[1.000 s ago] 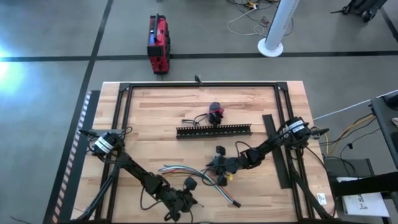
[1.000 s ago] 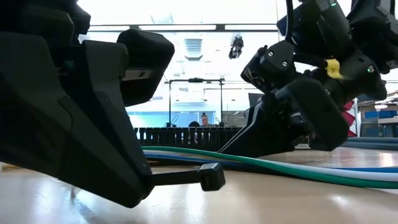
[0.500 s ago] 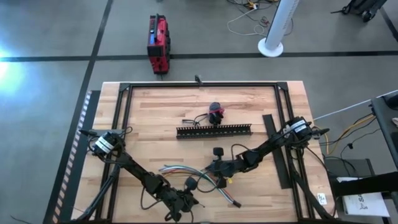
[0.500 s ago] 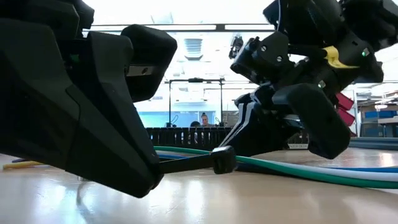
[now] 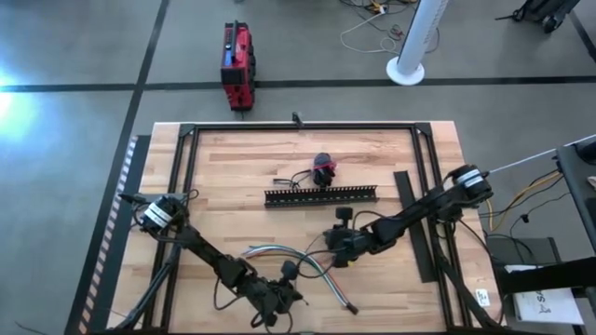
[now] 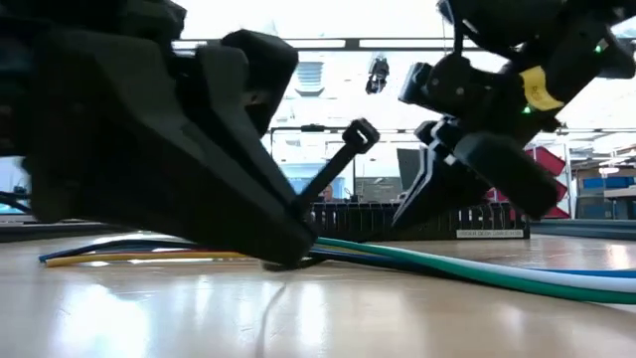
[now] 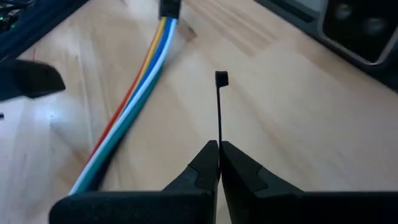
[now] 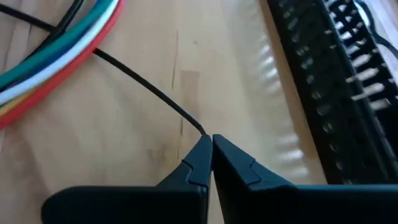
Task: Ziptie cables
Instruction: Wrap the cable wires with black zip tie
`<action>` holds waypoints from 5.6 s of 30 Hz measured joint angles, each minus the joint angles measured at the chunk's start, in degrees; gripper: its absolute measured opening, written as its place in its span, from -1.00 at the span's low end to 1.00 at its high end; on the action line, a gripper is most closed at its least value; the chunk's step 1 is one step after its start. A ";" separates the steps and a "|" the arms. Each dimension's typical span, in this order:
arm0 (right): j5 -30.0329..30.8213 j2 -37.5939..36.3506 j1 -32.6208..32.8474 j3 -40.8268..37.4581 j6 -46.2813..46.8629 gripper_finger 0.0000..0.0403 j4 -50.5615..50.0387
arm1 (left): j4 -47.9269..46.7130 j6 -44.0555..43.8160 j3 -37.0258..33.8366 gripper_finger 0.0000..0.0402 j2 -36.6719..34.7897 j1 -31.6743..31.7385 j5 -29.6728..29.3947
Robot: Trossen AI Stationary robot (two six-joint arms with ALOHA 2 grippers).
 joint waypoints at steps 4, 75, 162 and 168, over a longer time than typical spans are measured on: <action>0.05 -3.00 0.40 0.11 1.69 -1.00 -3.05 | 0.80 -0.02 0.00 -1.00 0.00 1.20 0.01; -5.61 -0.29 -15.50 -9.54 24.75 -0.06 14.90 | 41.29 -8.03 -21.53 -1.00 0.02 2.42 -5.84; -6.40 7.61 -14.45 -3.36 55.94 -0.29 18.59 | 40.28 -8.64 -21.51 -1.00 0.02 3.50 -5.97; -7.11 7.11 -13.83 -2.21 58.17 -0.31 14.97 | 40.29 -8.63 -21.51 -1.00 0.02 3.50 -5.98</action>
